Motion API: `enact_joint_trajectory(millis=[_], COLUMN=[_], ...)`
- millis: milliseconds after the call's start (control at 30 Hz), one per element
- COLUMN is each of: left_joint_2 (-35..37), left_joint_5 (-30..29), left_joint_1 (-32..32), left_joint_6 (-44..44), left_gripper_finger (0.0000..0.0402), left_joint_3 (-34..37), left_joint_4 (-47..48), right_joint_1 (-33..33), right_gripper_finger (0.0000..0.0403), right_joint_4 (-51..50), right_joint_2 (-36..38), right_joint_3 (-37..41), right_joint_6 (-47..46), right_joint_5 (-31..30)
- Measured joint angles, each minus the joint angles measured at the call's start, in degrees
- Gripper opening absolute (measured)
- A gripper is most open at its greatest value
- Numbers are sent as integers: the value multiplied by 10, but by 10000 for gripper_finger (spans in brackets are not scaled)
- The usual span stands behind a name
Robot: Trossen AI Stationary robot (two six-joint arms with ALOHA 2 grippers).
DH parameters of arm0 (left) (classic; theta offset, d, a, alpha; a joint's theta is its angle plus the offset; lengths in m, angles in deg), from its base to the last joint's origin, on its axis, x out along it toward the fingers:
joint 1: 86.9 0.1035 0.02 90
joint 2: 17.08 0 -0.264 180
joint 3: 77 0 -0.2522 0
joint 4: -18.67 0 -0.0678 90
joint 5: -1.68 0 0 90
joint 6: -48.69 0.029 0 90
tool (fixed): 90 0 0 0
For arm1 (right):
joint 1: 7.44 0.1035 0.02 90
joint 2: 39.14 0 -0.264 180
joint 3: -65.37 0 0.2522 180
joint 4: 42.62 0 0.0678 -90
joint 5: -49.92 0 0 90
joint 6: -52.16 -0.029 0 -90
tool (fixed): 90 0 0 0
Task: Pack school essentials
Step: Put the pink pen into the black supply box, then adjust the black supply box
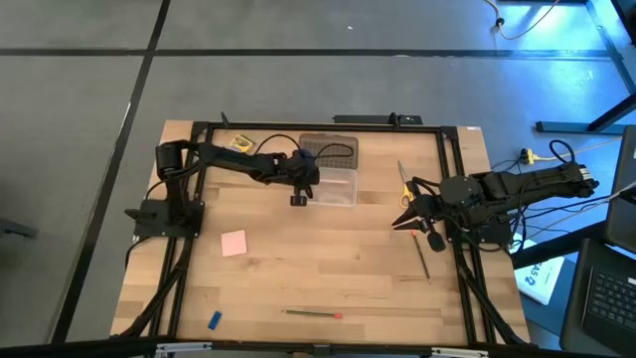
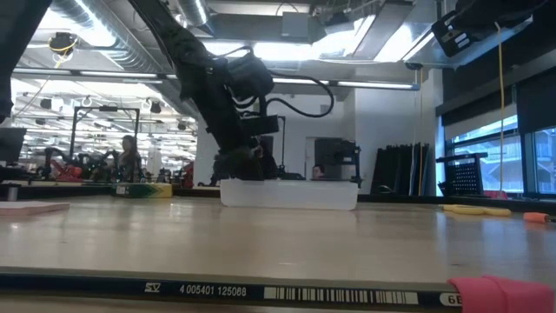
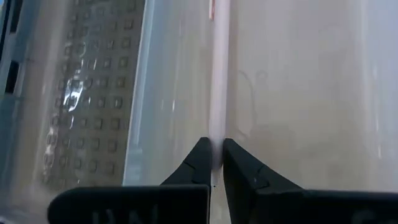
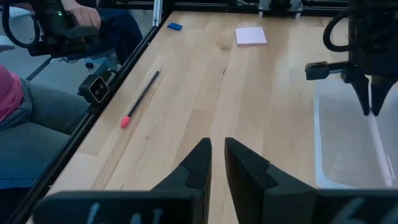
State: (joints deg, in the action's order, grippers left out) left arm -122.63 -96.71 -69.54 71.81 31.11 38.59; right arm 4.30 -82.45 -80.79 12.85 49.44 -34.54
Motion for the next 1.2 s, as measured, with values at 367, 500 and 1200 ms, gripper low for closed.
enact_joint_trajectory(millis=[367,500,1200], left_joint_2=[1,1,34], left_joint_5=[-2,-11,-18], left_joint_1=[4,4,-56], left_joint_6=[0,0,-90], left_gripper_finger=[24,52,79], left_joint_3=[0,0,0], left_joint_4=[-1,-1,24], right_joint_1=[0,0,0], right_gripper_finger=[49,49,49], right_joint_4=[0,0,0], right_joint_2=[0,0,0], right_joint_3=[0,0,0], right_joint_6=[0,0,0], right_joint_5=[0,0,0])
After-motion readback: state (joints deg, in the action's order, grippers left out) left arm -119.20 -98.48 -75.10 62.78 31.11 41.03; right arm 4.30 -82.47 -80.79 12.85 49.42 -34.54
